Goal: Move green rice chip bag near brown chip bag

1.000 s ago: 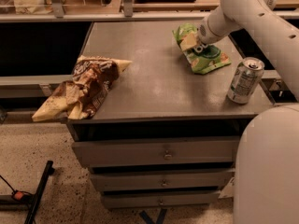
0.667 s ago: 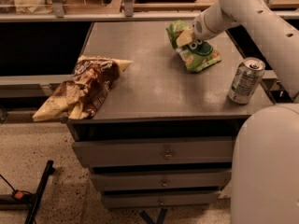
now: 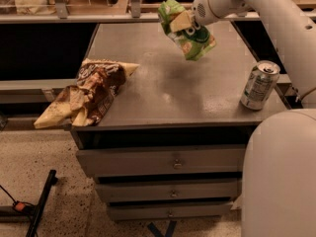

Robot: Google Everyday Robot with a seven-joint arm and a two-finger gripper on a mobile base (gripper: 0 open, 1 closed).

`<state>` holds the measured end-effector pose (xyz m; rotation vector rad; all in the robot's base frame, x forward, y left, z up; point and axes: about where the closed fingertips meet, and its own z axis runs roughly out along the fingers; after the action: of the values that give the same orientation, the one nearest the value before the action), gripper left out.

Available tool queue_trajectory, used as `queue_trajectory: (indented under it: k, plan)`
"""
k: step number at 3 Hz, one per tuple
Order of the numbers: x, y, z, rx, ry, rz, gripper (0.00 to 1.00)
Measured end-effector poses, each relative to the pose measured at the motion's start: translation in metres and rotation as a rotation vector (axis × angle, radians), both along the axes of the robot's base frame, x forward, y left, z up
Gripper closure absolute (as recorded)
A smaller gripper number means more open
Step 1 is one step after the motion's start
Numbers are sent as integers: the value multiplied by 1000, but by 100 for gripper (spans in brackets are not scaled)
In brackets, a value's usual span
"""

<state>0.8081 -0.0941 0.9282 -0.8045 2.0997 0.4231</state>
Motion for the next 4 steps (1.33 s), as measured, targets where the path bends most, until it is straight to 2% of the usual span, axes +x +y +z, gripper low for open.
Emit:
queue_trajectory:
  k: [1, 2, 3, 4]
  plan:
    - [-12, 48, 25, 46, -61, 145, 100]
    - [-26, 94, 37, 82, -99, 291, 83]
    - [-47, 126, 50, 58, -161, 408, 59]
    - [-62, 139, 56, -9, -215, 448, 36]
